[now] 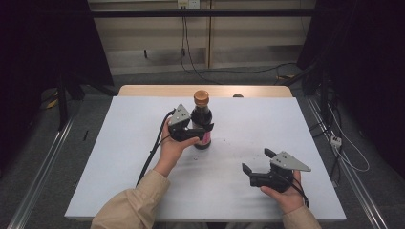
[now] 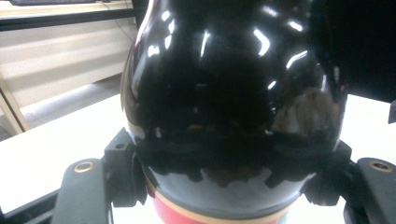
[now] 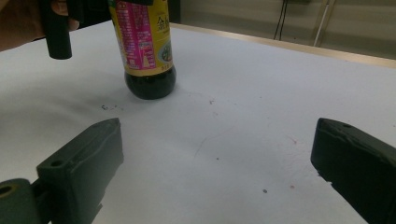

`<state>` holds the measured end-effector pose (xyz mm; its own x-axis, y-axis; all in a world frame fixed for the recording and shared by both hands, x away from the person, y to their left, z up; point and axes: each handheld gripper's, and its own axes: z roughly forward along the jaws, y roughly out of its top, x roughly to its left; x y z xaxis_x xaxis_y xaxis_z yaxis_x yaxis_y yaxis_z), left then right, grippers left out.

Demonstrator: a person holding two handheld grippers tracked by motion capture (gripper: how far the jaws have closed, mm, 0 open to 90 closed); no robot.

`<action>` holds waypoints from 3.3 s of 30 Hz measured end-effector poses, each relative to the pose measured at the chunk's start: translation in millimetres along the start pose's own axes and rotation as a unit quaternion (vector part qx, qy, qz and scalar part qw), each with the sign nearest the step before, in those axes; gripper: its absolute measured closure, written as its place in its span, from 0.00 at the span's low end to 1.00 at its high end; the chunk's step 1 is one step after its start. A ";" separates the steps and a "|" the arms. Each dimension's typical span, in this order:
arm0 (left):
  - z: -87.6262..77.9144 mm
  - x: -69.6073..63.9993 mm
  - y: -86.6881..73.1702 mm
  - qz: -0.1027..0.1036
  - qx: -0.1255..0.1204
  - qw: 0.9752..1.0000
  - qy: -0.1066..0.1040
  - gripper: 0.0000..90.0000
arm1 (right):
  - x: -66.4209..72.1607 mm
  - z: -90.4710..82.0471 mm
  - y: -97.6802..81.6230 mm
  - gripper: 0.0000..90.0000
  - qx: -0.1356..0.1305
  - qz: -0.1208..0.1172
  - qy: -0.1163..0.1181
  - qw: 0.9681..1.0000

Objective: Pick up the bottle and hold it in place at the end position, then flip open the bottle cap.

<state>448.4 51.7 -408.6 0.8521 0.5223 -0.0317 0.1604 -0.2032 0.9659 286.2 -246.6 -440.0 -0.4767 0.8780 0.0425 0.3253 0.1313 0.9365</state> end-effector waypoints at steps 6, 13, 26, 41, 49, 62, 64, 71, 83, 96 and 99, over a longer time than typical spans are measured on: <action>-0.1 -0.8 0.2 -0.001 0.002 1.000 0.003 0.33 | 0.6 5.3 3.4 0.03 0.003 0.012 -0.001 1.000; -0.6 -1.1 0.2 0.001 0.004 1.000 0.003 0.33 | -0.6 9.6 7.7 0.03 0.008 0.014 0.015 1.000; -0.8 -1.5 0.6 0.004 0.006 1.000 0.002 0.33 | -3.6 13.4 15.7 0.03 0.008 0.011 0.041 0.999; -1.8 -2.2 2.4 0.000 0.016 1.000 0.003 0.34 | 1.7 27.4 38.4 0.05 0.013 -0.006 0.056 0.998; -1.8 -2.6 2.3 -0.002 0.017 1.000 0.004 0.34 | 1.6 36.0 62.8 0.10 0.008 0.005 0.068 0.998; -1.5 -3.0 2.1 -0.004 0.018 1.000 0.007 0.34 | 1.4 48.9 97.9 0.22 0.002 0.013 0.073 0.997; -1.5 -2.9 2.0 -0.003 0.018 1.000 0.007 0.34 | 1.7 50.5 103.7 0.27 -0.002 0.013 0.076 0.997; -1.4 -2.7 2.0 -0.004 0.018 1.000 0.007 0.34 | 5.8 57.7 121.6 0.54 -0.004 0.007 0.098 0.995; -1.3 -2.7 2.0 -0.004 0.018 1.000 0.007 0.34 | 13.2 69.5 148.3 0.77 0.000 0.017 0.113 0.993; -1.1 -3.3 2.0 -0.009 0.018 1.000 0.010 0.34 | 11.2 73.0 163.0 1.00 0.009 0.007 0.111 0.994; -1.0 -3.2 1.9 -0.007 0.018 1.000 0.009 0.34 | 13.0 73.5 166.1 1.00 0.012 0.002 0.115 0.993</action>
<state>445.4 50.4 -406.3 0.8404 0.5404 -0.0408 0.1909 -0.2248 0.9555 394.1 -179.5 -309.5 -0.6483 0.7509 0.1263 0.3446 0.1414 0.9280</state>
